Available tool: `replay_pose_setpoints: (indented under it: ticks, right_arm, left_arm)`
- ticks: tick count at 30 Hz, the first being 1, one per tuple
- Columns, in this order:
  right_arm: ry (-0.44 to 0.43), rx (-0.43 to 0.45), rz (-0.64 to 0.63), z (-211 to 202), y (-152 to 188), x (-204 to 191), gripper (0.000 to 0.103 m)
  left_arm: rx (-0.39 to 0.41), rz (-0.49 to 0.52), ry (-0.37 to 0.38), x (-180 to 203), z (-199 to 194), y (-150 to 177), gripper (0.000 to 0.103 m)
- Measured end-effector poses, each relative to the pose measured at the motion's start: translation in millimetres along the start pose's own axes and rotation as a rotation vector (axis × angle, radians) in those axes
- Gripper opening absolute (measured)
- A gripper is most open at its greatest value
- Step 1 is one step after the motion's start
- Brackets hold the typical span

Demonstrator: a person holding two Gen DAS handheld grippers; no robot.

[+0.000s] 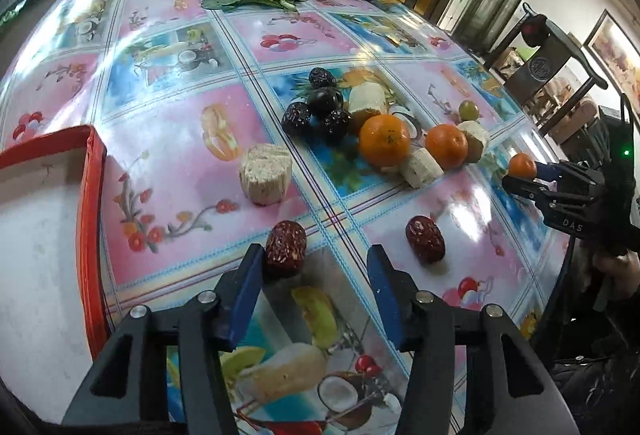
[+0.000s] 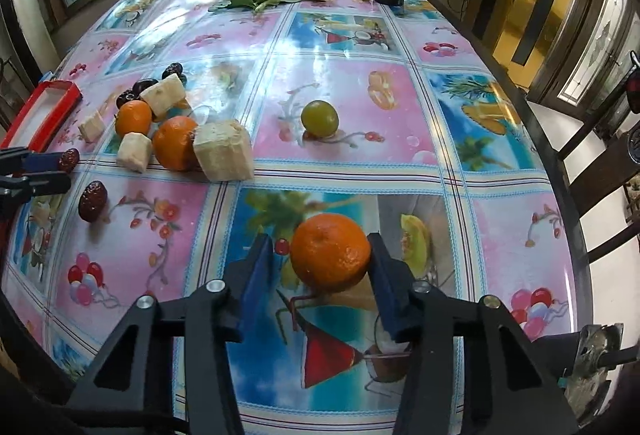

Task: Organize fruits
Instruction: 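Grasp an orange with the right gripper while the left gripper grasps a red date, then carry the orange in the right gripper while the left carries the date to the tray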

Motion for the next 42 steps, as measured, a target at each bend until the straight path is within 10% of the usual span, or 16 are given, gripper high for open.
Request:
replay_pose_setpoints:
  ticks: [6,11,42]
  right_arm:
    - [0.006,0.018,0.006,0,1,-1,0.046]
    - [0.002,0.029,0.016,-1,2,3,0.038]
    - [-0.043,0.070,0.057,-19,3,3,0.037]
  left_arm:
    - [0.006,-0.004,-0.024,-2,4,-7,0.048]
    - [0.004,-0.025,-0.037,-13,2,-10,0.019]
    - [0.080,-0.048,-0.047,29,-33,1,0.019]
Point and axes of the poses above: each gripper's, at about its wrist camera, not at the fingertips, and z roughly the way its jaws point, x to its right, y to its underside, the point moved 1 cm from there along z, roughly the way its jaws point, and after that the axes turned 15 degrees about -z, right-handed, at the moved point
